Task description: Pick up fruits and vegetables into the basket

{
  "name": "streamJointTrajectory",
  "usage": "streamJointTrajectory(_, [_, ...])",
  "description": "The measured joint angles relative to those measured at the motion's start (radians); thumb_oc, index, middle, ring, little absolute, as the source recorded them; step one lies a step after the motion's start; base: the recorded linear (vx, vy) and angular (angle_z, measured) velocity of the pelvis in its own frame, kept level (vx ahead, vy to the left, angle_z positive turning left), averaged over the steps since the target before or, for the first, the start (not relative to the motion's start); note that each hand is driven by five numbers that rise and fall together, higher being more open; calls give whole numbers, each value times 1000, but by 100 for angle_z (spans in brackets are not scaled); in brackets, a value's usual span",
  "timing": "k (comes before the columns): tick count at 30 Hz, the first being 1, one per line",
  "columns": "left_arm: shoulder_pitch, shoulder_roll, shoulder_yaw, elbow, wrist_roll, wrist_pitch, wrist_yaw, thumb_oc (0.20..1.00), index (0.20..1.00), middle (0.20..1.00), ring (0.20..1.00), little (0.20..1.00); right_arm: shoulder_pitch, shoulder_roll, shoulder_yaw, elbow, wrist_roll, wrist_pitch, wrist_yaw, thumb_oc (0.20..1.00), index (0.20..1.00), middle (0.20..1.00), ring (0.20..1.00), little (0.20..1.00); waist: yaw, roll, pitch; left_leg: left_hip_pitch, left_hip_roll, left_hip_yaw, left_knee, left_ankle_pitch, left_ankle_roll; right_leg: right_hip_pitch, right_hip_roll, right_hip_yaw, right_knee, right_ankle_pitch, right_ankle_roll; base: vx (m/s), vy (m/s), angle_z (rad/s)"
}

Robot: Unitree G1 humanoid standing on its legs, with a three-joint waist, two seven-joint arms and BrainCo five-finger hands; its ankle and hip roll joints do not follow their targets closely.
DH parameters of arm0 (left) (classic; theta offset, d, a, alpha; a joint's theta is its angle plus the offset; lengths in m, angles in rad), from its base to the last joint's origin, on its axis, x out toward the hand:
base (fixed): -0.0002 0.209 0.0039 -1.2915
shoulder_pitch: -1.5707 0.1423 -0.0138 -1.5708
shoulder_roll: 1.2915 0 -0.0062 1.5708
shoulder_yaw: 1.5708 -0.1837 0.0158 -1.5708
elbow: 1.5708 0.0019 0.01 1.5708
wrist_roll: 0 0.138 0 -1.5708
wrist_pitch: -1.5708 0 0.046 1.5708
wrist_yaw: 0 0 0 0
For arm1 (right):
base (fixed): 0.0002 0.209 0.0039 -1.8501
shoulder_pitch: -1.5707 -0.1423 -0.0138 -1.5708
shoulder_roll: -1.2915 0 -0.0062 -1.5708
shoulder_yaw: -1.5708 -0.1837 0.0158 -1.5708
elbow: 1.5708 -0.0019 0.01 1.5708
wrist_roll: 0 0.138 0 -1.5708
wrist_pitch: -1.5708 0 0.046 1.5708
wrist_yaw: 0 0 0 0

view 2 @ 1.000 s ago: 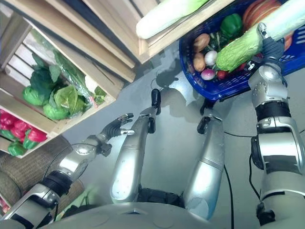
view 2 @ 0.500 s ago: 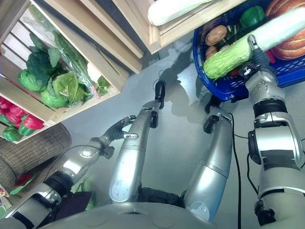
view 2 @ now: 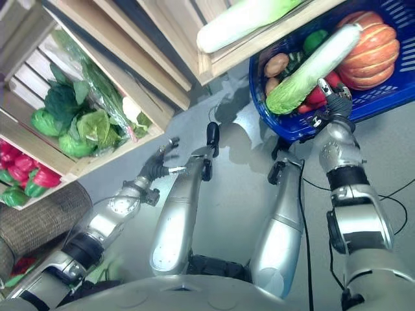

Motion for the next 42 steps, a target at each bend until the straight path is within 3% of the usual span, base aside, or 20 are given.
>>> streamJointTrajectory(1, [7, -2, 19, -30, -11, -13, -6, 1000, 1000, 1000, 1000, 1000, 99, 23, -15, -91, -55, -50, -14, 1000, 1000, 1000, 1000, 1000, -19, -2, 1, 27, 2, 6, -17, 2, -2, 23, 8, 7, -18, 10, -4, 8, 78, -19])
streamJointTrajectory(4, [17, -9, 50, -77, -27, -38, -19, 1000, 1000, 1000, 1000, 1000, 260, 70, -11, -189, -154, -105, -27, 1000, 1000, 1000, 1000, 1000, -61, -3, 2, 101, 5, 35, -52, -6, 0, 82, 16, 24, -50, 16, 5, -5, 74, -26])
streamJointTrajectory(6, [28, -12, 99, -132, -31, -69, -30, 1000, 1000, 1000, 1000, 1000, 394, 91, -9, -265, -237, -138, -25, 1000, 1000, 1000, 1000, 1000, -110, -3, 2, 166, 10, 54, -80, -12, 0, 139, 27, 33, -84, 22, 12, -68, 51, -26])
streamJointTrajectory(12, [53, -12, 203, -242, -30, -191, -22, 1000, 1000, 1000, 1000, 1000, 528, 80, -2, -364, -367, -149, 42, 1000, 1000, 1000, 1000, 1000, -152, -5, 2, 276, 29, 84, -134, -15, -6, 221, 54, 50, -125, 28, 12, 6, 17, -19])
streamJointTrajectory(15, [53, -11, 231, -300, 39, -266, 74, 1000, 1000, 1000, 1000, 1000, 531, 74, 17, -381, -411, -148, 87, 1000, 1000, 1000, 1000, 1000, -162, -6, 2, 321, 36, 85, -154, -9, -14, 260, 66, 50, -136, 28, 11, 10, -25, -3])
streamJointTrajectory(18, [20, -9, 236, -328, 194, -257, 238, 1000, 1000, 1000, 1000, 1000, 530, 64, 50, -413, -428, -140, 117, 1000, 1000, 1000, 1000, 1000, -168, -6, 2, 344, 36, 84, -164, -4, -14, 277, 69, 50, -138, 24, 16, 13, 11, 0])
streamJointTrajectory(20, [-25, -8, 236, -328, 264, -222, 316, 1000, 1000, 1000, 1000, 1000, 529, 58, 66, -419, -444, -133, 133, 1000, 1000, 1000, 1000, 1000, -171, -6, 2, 355, 36, 86, -163, -4, -14, 286, 69, 54, -137, 24, 16, 38, 35, -2])
streamJointTrajectory(22, [-78, 0, 235, -326, 332, -143, 405, 1000, 1000, 1000, 1000, 1000, 530, 37, 95, -439, -471, -116, 137, 1000, 1000, 1000, 1000, 1000, -179, -6, 2, 364, 35, 89, -162, -4, -13, 295, 69, 57, -137, 24, 16, 20, 22, -2])
streamJointTrajectory(27, [-260, 66, 226, -247, 386, 146, 552, 1000, 1000, 1000, 1000, 1000, 526, -13, 131, -499, -520, -50, 147, 1000, 1000, 1000, 1000, 1000, -228, -6, 2, 375, 36, 111, -158, -6, -14, 289, 77, 85, -127, 24, 16, 41, 68, -10])
streamJointTrajectory(31, [-410, 81, 189, -77, 384, 293, 625, 1000, 1000, 1000, 1000, 1000, 523, -54, 133, -517, -530, -18, 141, 1000, 1000, 1000, 1000, 1000, -276, -7, 2, 376, 40, 128, -139, -22, -14, 283, 89, 114, -123, 25, 16, 35, 90, -17])
streamJointTrajectory(36, [-590, 88, 105, 212, 385, 419, 677, 1000, 1000, 1000, 1000, 1000, 523, -99, 133, -563, -536, 5, 148, 1000, 1000, 1000, 1000, 1000, -339, -18, 3, 368, 56, 180, -106, -57, -17, 248, 113, 166, -109, 21, 19, 62, 91, -30])
streamJointTrajectory(42, [-754, 65, 13, 514, 372, 465, 655, 1000, 1000, 1000, 1000, 1000, 516, -127, 135, -574, -536, 12, 163, 1000, 1000, 1000, 1000, 1000, -408, -21, 3, 358, 69, 210, -90, -79, -27, 215, 135, 200, -90, 18, 15, 0, 72, -22])
